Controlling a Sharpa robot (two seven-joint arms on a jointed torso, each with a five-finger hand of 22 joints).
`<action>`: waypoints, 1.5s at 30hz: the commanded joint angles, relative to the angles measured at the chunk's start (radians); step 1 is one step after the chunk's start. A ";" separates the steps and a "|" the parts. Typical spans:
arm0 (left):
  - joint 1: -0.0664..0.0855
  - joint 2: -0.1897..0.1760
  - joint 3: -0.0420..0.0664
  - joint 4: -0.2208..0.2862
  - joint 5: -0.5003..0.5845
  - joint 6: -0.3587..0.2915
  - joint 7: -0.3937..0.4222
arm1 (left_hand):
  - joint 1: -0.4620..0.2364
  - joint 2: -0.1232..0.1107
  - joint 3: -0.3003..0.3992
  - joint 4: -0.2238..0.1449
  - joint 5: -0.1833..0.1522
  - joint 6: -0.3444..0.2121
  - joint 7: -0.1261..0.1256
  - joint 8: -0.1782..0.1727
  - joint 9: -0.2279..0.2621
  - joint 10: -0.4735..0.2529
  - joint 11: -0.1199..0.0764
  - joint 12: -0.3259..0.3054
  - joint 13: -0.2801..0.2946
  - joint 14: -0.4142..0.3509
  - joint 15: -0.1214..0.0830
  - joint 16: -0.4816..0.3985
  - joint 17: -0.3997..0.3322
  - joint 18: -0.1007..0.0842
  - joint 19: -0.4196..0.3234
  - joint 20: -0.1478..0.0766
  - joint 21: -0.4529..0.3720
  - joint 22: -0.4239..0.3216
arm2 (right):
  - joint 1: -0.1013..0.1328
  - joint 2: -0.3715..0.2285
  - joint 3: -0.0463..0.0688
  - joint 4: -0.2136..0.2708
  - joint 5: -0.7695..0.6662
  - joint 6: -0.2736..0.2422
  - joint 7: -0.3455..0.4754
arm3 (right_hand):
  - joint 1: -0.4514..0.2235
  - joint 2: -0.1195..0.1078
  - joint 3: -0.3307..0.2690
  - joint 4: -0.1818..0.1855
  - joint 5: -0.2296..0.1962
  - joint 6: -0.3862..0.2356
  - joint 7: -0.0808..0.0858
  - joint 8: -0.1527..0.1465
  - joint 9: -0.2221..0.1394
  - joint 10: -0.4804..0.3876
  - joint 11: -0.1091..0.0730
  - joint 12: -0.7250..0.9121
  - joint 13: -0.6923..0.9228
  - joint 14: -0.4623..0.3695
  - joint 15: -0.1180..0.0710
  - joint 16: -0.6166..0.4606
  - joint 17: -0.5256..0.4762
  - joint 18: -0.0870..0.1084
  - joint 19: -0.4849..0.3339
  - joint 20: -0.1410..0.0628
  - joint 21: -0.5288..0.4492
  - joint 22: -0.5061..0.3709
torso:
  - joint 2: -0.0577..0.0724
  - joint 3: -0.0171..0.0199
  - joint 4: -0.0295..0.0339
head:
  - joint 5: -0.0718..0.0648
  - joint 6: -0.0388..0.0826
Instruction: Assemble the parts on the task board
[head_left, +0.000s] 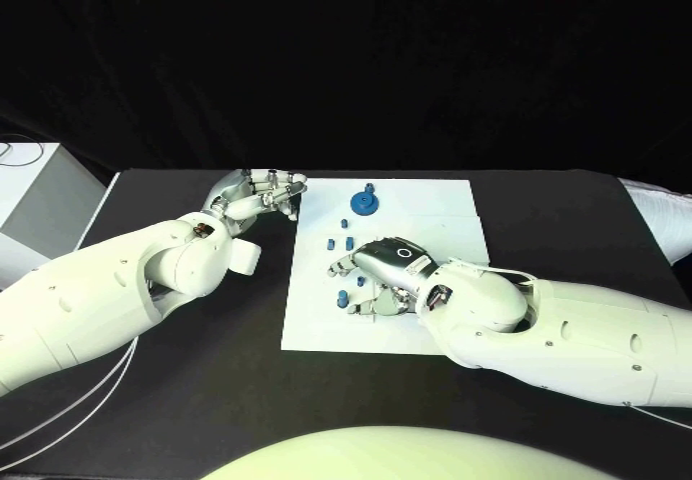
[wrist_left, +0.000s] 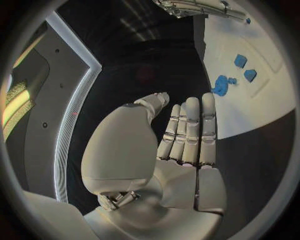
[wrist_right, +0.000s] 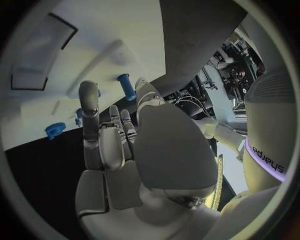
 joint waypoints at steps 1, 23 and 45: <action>-0.002 0.002 0.001 0.001 0.005 0.016 0.005 | 0.008 -0.002 -0.005 0.000 -0.002 0.005 0.001 0.006 0.001 -0.008 -0.003 0.003 -0.001 0.001 0.003 -0.004 -0.001 0.014 0.007 0.002 -0.006 -0.001 | 0.003 -0.047 0.004 0.027 0.102 -0.082 0.042 | -0.005 0.002 -0.021 0.002 0.003 -0.015 -0.003 -0.002 -0.005 0.006 -0.003 0.019 0.003 0.003 0.002 0.000 0.007 0.013 0.007 0.000 0.010 0.011 | -0.002 -0.0005 -0.0009 | -0.008 0.008; -0.029 -0.011 0.001 0.005 0.018 0.018 0.008 | 0.010 -0.002 -0.012 0.005 -0.002 -0.002 -0.001 0.004 -0.001 0.010 -0.006 0.019 0.003 0.000 0.001 -0.005 -0.003 0.015 0.009 0.001 -0.011 -0.005 | 0.104 -0.429 0.016 0.077 0.576 0.000 -0.050 | -0.183 0.040 0.074 -0.003 0.046 0.251 0.009 0.137 0.015 0.649 -0.108 1.362 1.432 0.082 -0.082 0.139 0.354 -0.058 0.173 -0.078 0.371 0.399 | -0.009 0.0073 -0.0182 | -0.070 0.037; -0.037 -0.018 0.001 0.011 0.019 0.020 0.005 | 0.009 -0.002 -0.014 0.007 -0.002 -0.001 -0.001 0.005 -0.001 0.011 -0.007 0.021 0.004 0.000 0.000 -0.005 -0.003 0.014 0.009 0.001 -0.012 -0.006 | 0.020 -0.457 0.005 0.166 0.346 0.021 -0.334 | -0.319 0.067 -0.187 0.003 0.132 0.239 0.003 0.188 0.042 0.685 -0.110 1.406 1.502 0.100 -0.083 0.170 0.455 -0.079 0.202 -0.078 0.489 0.530 | -0.009 0.0035 -0.0148 | -0.083 0.031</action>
